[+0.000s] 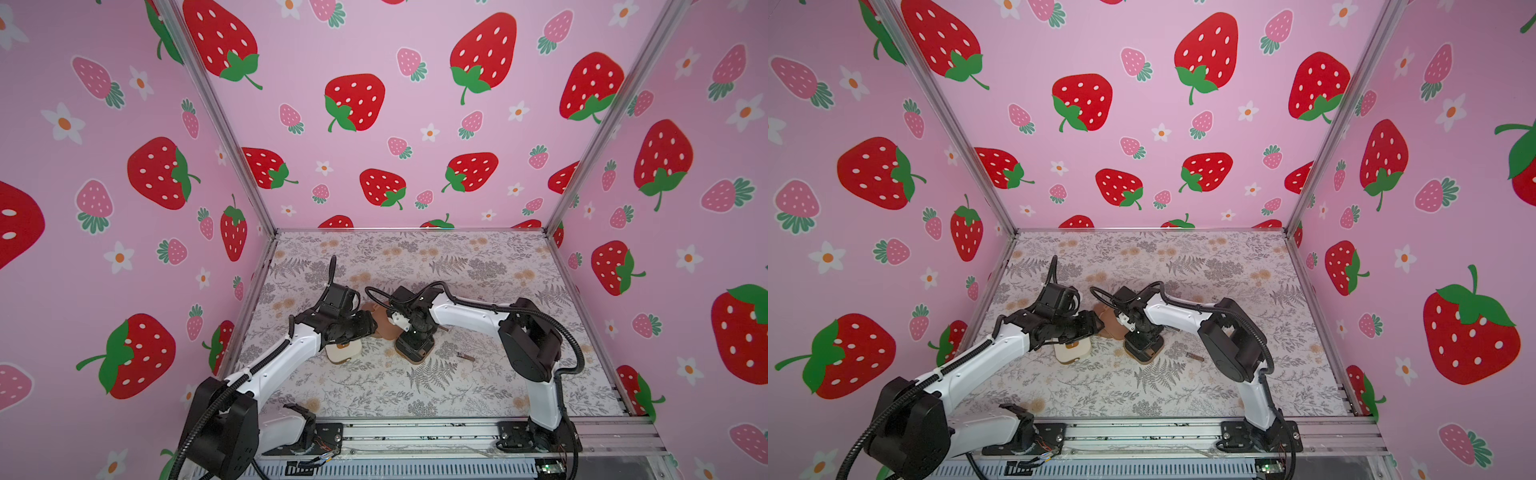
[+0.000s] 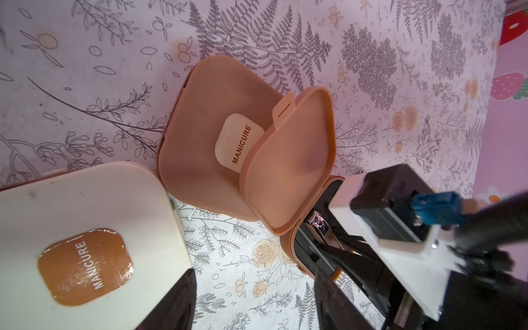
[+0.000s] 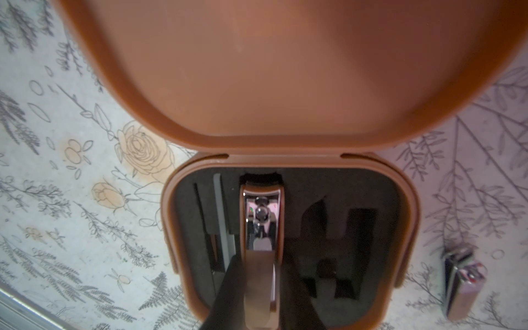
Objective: Organize nail clipper sets
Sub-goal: Place the nail clipper in the storage box.
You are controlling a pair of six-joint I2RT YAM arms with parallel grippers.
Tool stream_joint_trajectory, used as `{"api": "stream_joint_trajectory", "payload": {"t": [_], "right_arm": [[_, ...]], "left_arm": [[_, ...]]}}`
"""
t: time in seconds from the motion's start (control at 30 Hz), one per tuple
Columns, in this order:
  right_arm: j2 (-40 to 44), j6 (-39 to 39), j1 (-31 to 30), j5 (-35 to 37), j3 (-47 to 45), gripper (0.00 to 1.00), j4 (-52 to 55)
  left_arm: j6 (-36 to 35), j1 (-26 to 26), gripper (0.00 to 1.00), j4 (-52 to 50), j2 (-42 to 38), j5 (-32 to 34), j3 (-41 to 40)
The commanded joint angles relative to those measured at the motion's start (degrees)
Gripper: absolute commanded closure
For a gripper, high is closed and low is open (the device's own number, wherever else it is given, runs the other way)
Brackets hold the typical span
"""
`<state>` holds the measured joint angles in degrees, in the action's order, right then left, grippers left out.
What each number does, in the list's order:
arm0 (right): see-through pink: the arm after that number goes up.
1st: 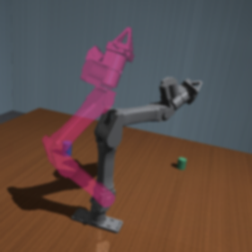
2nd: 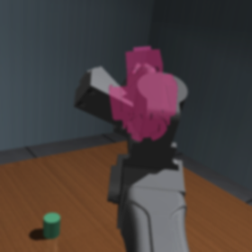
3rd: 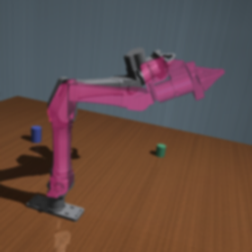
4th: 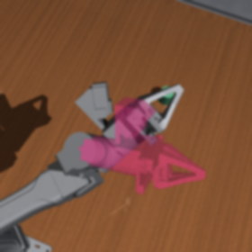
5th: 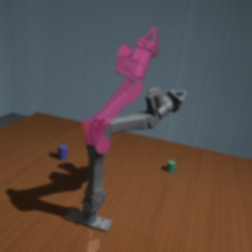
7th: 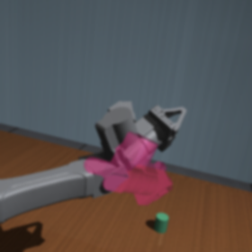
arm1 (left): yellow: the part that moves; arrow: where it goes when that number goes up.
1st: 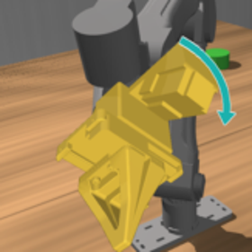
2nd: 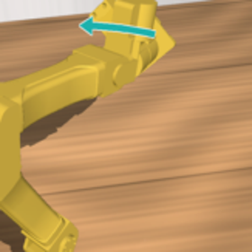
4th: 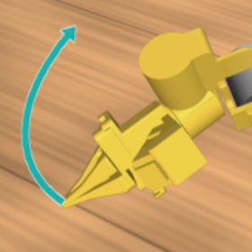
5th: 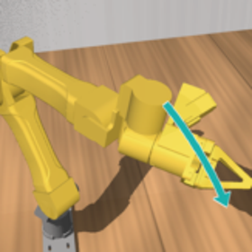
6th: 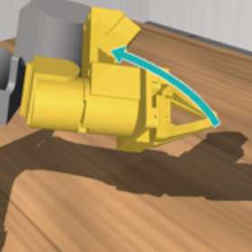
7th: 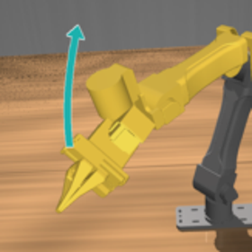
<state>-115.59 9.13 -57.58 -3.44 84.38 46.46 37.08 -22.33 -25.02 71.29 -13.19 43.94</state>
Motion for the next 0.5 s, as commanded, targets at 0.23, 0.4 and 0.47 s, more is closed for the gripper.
{"api": "stream_joint_trajectory", "payload": {"t": [0.23,0.4,0.47], "right_arm": [[-1.38,-0.42,0.10,2.34,-2.62,0.99,-5.44],[-2.39,-0.34,0.27,3.33,-8.06,1.00,-11.82],[-2.84,-0.18,0.36,3.49,-9.71,1.00,-13.82]], "left_arm": [[-0.60,0.27,0.35,0.96,0.35,-2.31,-1.64],[-0.52,0.27,0.35,0.42,-0.45,-3.95,-3.33],[-0.32,0.18,0.35,0.32,-0.66,-5.01,-4.32]]}}
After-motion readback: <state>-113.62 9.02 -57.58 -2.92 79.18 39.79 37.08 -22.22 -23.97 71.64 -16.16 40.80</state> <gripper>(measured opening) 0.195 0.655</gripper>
